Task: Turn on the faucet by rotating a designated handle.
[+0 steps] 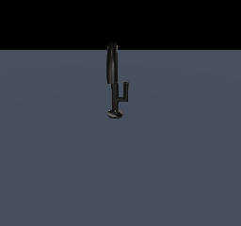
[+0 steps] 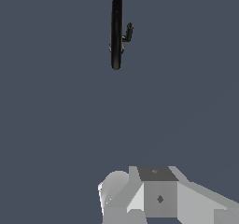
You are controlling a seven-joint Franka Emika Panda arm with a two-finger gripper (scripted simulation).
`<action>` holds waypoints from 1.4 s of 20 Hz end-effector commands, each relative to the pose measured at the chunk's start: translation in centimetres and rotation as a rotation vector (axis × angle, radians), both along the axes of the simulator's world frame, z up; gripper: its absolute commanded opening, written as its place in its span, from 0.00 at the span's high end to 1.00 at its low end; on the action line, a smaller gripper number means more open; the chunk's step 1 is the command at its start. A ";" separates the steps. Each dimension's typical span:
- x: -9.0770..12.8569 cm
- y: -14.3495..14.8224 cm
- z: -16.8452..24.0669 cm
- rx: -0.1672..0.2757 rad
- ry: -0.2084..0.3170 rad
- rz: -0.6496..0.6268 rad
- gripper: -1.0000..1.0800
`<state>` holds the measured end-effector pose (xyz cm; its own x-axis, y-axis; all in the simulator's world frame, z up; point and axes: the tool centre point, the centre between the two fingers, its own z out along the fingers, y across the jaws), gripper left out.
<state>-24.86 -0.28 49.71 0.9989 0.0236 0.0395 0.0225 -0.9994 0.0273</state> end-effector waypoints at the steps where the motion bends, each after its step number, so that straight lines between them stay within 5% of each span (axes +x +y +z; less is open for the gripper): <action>1: 0.0 0.0 0.0 0.000 0.000 0.000 1.00; 14: 2.3 0.4 -0.3 0.050 0.053 -0.053 1.00; 28: 9.7 1.1 -2.0 0.209 0.222 -0.220 1.00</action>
